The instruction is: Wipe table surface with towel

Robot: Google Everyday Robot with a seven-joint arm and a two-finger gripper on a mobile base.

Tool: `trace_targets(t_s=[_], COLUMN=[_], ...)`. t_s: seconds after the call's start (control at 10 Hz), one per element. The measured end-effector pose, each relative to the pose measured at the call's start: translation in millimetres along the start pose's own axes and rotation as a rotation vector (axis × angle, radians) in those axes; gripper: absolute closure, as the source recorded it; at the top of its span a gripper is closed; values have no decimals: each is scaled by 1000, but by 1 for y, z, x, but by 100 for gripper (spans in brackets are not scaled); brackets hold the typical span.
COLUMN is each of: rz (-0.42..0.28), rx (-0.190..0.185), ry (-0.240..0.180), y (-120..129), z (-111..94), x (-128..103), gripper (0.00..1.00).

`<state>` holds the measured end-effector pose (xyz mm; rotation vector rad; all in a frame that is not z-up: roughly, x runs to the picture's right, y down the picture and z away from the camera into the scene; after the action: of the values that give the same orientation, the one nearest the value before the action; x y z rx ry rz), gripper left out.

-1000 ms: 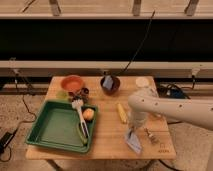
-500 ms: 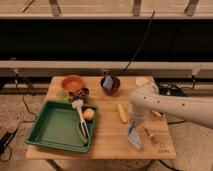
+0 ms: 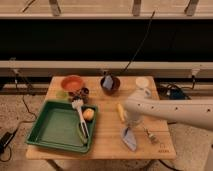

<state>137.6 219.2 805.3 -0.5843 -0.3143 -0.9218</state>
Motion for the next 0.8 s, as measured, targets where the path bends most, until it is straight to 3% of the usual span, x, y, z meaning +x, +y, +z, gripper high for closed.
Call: trace_targets(t_s=[0.6, 0.8], rz=[-52, -112], rx=[62, 78], ry=[23, 17], y=[-37, -45], z=[0, -4], x=[-22, -37], gripper=[100, 100])
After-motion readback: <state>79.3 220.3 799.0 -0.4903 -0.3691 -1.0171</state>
